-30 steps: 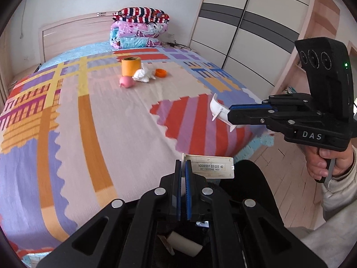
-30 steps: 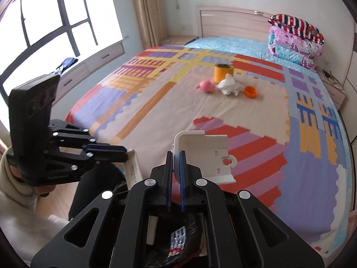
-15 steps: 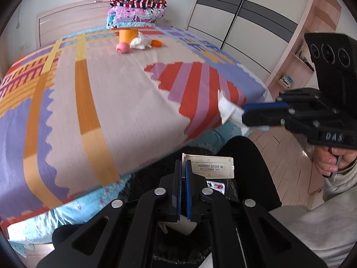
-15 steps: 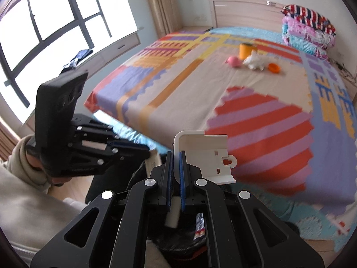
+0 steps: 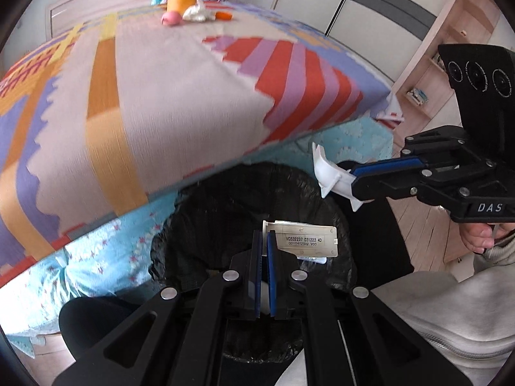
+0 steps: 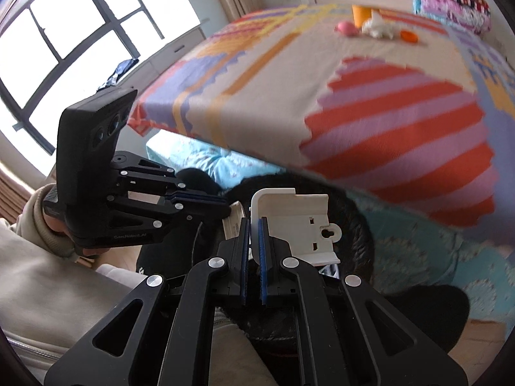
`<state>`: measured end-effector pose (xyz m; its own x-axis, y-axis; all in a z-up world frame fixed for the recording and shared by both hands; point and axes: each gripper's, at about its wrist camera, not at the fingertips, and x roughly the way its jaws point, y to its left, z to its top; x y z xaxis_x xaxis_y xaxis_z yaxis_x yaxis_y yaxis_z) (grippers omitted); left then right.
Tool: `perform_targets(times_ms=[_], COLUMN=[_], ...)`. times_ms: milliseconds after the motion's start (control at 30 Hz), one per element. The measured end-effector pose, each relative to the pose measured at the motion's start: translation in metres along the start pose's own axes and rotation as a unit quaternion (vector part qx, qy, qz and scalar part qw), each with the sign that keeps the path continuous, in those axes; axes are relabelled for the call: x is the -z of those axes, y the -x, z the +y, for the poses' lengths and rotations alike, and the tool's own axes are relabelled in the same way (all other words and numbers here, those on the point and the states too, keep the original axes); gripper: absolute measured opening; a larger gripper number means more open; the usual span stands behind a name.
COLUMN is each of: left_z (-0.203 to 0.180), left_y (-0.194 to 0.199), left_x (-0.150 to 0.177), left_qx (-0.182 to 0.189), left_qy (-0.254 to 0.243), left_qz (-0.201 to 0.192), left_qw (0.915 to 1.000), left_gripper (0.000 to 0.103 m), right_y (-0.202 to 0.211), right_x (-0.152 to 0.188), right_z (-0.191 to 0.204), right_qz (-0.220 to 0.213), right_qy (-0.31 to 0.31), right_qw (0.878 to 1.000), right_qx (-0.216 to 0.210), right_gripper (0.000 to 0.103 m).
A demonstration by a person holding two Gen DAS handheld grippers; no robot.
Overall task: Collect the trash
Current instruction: 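Carry the white card with the left tool while the right tool carries the plastic to the bin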
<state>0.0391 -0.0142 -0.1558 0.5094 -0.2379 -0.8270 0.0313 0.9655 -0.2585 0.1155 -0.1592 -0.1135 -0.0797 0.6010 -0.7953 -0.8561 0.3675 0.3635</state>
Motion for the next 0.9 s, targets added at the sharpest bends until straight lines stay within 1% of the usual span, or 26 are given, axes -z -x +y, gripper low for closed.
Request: perform_targets(times_ms=[433, 567, 733, 833, 867, 900], left_z=[0.004, 0.005, 0.003, 0.003, 0.005, 0.005], left_y=[-0.047, -0.059, -0.065, -0.067, -0.067, -0.067], left_x=[0.021, 0.025, 0.027, 0.025, 0.024, 0.024], left_qx=[-0.020, -0.023, -0.024, -0.019, -0.021, -0.022], left_qy=[0.003, 0.007, 0.003, 0.014, 0.017, 0.019], left_qz=[0.061, 0.078, 0.087, 0.087, 0.089, 0.091], left_qw=[0.9979, 0.9967, 0.9959, 0.9959, 0.9957, 0.9954], left_gripper=[0.003, 0.003, 0.003, 0.003, 0.003, 0.003], right_y=[-0.055, -0.065, -0.072, -0.074, -0.074, -0.074], right_x=[0.029, 0.032, 0.035, 0.034, 0.035, 0.034], right_z=[-0.024, -0.022, -0.019, -0.022, -0.023, -0.023], right_qz=[0.065, 0.075, 0.083, 0.088, 0.087, 0.087], right_qy=[-0.047, -0.049, -0.050, -0.055, -0.057, -0.058], right_qw=[0.997, 0.996, 0.995, 0.995, 0.995, 0.995], right_qx=[-0.006, -0.014, -0.015, -0.010, -0.011, -0.011], right_gripper=[0.006, 0.006, 0.007, 0.008, 0.011, 0.022])
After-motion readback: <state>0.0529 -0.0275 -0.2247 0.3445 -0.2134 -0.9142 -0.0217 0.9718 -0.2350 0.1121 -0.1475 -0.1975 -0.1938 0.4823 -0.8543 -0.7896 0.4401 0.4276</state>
